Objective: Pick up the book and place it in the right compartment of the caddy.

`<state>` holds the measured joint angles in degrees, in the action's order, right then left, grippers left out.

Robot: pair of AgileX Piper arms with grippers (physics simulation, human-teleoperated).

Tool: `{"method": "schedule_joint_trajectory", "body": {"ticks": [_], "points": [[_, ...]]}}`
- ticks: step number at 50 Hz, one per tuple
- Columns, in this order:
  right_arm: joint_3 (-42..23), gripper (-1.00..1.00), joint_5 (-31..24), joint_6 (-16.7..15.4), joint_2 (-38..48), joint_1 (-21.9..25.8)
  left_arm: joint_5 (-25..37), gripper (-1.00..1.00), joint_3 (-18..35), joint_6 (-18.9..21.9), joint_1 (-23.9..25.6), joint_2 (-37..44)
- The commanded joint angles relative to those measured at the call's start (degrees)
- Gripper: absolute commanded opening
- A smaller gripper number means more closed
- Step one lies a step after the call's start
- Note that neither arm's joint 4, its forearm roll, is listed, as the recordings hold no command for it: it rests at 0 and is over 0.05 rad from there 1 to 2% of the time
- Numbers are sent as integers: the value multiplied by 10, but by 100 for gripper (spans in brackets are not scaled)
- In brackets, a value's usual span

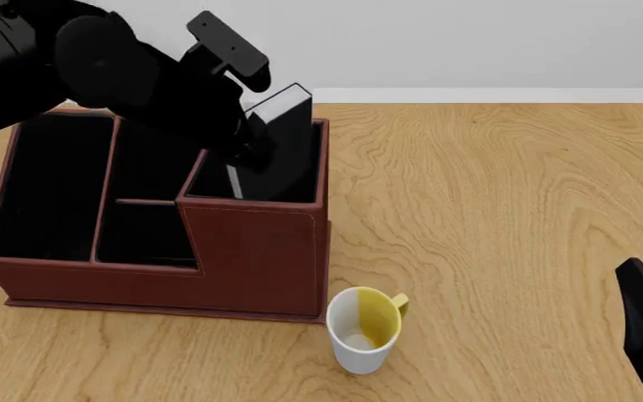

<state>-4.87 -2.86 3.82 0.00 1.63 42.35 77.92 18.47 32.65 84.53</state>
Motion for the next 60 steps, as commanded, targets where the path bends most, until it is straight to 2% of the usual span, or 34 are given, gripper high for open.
{"method": "schedule_joint_trajectory", "body": {"ticks": [1, 28, 52, 53, 60], "points": [[0, 100, -2, -2, 0, -1, -22, -100, -16, 1, 3, -2], [-4, 100, -6, -3, 0, -7, -56, -100, -65, -6, 5, -1], [-5, 100, -6, -2, 0, -8, -65, -100, -65, -1, -6, 4], [-5, 100, -6, -2, 0, -7, -63, 100, -70, -9, 1, 1], [-5, 100, -6, -1, 0, -8, -64, 100, -61, -4, -3, 4]]}}
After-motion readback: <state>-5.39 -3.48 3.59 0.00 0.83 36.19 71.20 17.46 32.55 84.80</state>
